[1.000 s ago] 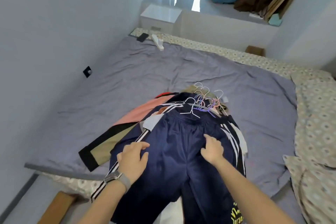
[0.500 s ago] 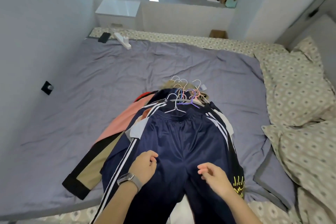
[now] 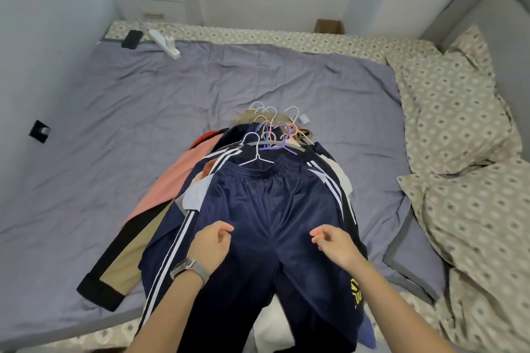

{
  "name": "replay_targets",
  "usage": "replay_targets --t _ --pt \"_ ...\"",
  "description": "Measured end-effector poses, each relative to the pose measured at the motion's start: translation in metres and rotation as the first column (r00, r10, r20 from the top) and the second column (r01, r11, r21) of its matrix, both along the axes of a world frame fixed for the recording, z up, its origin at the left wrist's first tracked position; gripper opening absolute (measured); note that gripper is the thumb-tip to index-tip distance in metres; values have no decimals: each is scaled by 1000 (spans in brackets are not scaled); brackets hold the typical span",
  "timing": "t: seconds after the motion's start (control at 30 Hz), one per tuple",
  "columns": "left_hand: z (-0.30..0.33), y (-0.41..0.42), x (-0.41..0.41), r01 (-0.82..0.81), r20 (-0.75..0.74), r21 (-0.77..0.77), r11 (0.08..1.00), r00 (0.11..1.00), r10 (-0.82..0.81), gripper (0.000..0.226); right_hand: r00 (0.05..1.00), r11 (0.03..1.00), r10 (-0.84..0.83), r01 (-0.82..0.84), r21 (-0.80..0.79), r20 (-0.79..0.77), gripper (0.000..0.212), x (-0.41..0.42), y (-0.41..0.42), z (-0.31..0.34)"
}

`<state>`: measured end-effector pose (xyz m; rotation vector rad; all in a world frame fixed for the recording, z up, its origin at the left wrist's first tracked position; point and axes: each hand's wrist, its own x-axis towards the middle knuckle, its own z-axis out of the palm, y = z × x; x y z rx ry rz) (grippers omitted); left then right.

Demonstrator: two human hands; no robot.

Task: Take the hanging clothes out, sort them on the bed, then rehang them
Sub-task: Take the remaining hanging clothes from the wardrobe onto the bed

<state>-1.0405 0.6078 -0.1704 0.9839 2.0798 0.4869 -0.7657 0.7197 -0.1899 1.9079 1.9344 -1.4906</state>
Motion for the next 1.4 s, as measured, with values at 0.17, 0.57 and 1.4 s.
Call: replay_targets --t 0.17,0.57,1.4 --pt "-9 5 18 -237 39 29 971 971 236 20 981 985 170 -172 11 93 26 5 69 -18" --pt "-24 22 70 -404 -13 -38 914 915 404 20 768 768 585 -628 126 259 83 -44 181 -83" --pt "-4 -19 43 -546 -108 198 814 814 571 47 868 858 484 -444 259 -113 58 -40 99 -15"
